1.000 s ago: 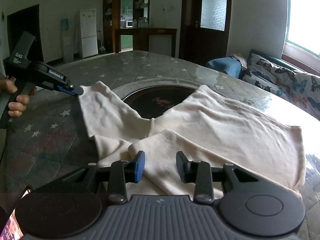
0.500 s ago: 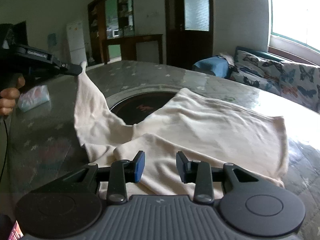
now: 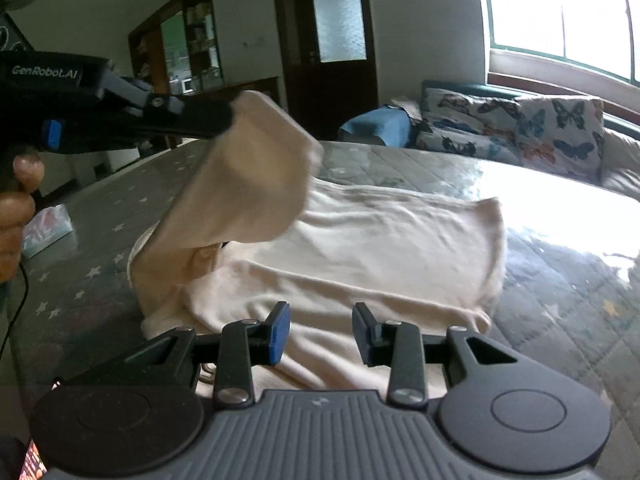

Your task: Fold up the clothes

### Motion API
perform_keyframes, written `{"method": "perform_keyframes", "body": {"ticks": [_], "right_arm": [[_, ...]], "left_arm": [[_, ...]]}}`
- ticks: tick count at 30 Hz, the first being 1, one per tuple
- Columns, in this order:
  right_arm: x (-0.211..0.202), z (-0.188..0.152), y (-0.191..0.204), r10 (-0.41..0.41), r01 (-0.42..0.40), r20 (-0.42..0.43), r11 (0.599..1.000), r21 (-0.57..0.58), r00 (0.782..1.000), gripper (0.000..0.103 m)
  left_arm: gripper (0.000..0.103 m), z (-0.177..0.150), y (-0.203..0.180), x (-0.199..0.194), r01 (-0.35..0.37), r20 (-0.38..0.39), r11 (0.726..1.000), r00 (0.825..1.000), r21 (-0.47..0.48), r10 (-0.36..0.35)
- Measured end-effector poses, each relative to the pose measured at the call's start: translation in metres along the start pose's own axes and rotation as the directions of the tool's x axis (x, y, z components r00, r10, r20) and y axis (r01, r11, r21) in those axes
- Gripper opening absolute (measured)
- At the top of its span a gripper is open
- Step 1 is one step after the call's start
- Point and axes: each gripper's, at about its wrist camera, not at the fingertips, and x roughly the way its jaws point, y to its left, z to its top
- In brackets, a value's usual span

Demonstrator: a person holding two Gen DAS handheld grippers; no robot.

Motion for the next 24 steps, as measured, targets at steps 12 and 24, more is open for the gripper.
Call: {"method": "perform_keyframes", "body": {"ticks": [12,24], "right_arm": [[0.01,-0.014,-0.017,0.03,-0.026,-0.059,0.997,0.071,0.998,0.035],[0.002,-0.014,-0.042,0.14,-0.12,-0.063,0.961,0.247,0.988,0.04]], "left_arm": [[0.027,-0.025,0.0,0.034,0.057,-0.167,0.996,0.985,0.067,-0.046],[0.03,-0.047,0.057,-0.036,-0.167,-0.186,0.961,0.96,0.221,0.21]]}}
